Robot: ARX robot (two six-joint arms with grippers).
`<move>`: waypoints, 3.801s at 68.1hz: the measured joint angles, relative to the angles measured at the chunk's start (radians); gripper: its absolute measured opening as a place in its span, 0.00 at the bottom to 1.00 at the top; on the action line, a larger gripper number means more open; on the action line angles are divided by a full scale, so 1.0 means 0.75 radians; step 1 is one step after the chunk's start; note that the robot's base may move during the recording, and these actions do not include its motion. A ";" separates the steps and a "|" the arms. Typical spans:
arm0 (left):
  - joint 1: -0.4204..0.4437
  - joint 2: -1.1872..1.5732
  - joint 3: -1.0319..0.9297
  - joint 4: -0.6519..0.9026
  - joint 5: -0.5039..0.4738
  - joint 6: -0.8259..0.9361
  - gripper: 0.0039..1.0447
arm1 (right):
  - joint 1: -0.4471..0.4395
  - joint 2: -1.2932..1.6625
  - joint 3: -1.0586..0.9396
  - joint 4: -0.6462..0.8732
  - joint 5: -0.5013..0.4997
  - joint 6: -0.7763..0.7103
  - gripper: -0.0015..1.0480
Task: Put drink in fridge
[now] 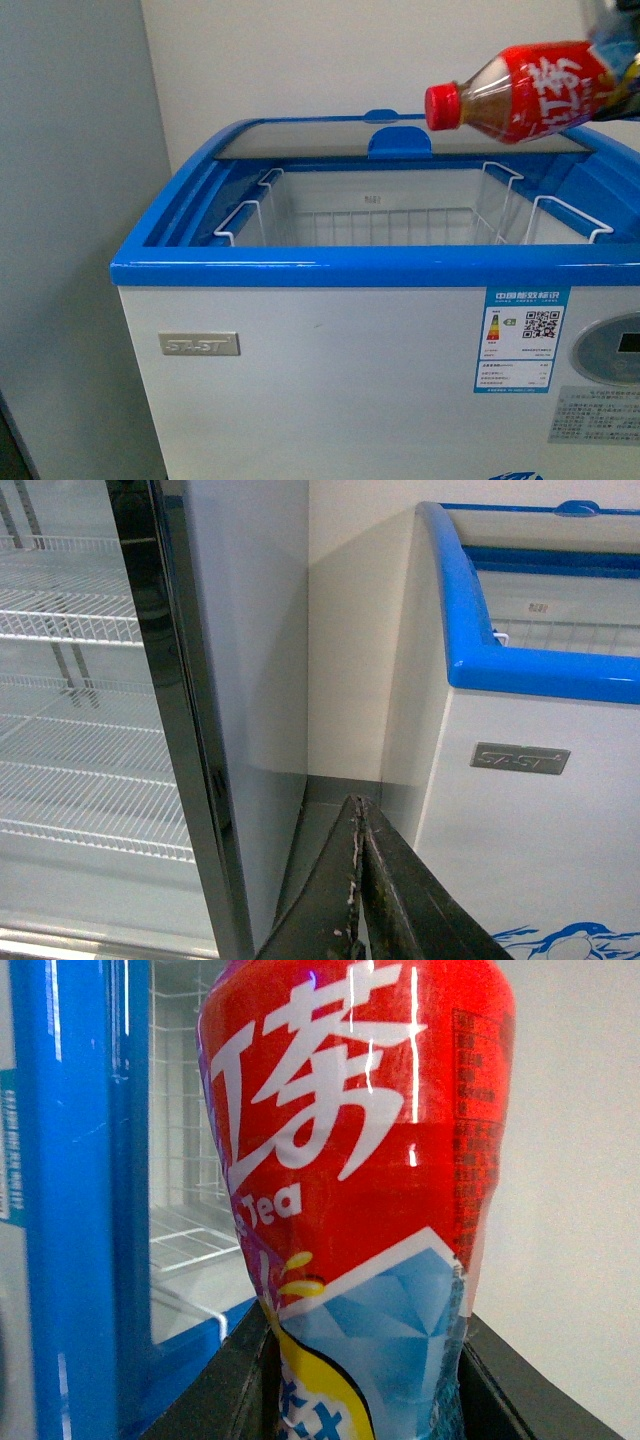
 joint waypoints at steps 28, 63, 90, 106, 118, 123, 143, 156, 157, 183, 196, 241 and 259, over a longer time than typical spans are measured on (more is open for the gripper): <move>0.000 -0.198 -0.047 -0.131 -0.001 0.001 0.02 | 0.097 0.530 0.373 0.142 0.103 0.079 0.35; 0.000 -0.529 -0.047 -0.472 0.000 0.002 0.02 | 0.069 0.762 0.429 0.336 0.095 0.103 0.35; 0.000 -0.541 -0.047 -0.480 -0.001 0.003 0.13 | 0.099 0.847 0.415 0.536 0.106 0.116 0.35; 0.000 -0.541 -0.047 -0.480 0.000 0.004 0.49 | 0.114 0.885 0.401 0.612 0.125 0.138 0.35; 0.000 -0.541 -0.047 -0.480 0.000 0.004 0.76 | 0.140 0.903 0.353 0.644 0.171 0.150 0.35; 0.000 -0.541 -0.047 -0.480 0.000 0.004 0.88 | 0.148 0.900 0.352 0.623 0.178 0.149 0.35; 0.000 -0.541 -0.047 -0.480 0.000 0.006 0.92 | 0.150 0.853 0.289 0.574 0.179 0.184 0.35; 0.000 -0.541 -0.047 -0.480 0.000 0.006 0.92 | 0.149 0.852 0.269 0.543 0.196 0.259 0.35; 0.000 -0.541 -0.047 -0.480 0.000 0.006 0.92 | 0.149 0.855 0.269 0.540 0.196 0.261 0.35; 0.000 -0.541 -0.047 -0.480 0.000 0.006 0.92 | 0.143 1.023 0.374 0.442 0.207 0.515 0.35; 0.000 -0.541 -0.047 -0.480 0.000 0.006 0.92 | 0.143 1.030 0.376 0.429 0.205 0.580 0.50; 0.000 -0.541 -0.047 -0.480 0.000 0.006 0.92 | 0.162 0.567 0.255 0.273 0.033 0.897 0.93; 0.000 -0.541 -0.047 -0.480 -0.001 0.006 0.92 | 0.136 0.184 0.060 0.355 0.086 1.206 0.93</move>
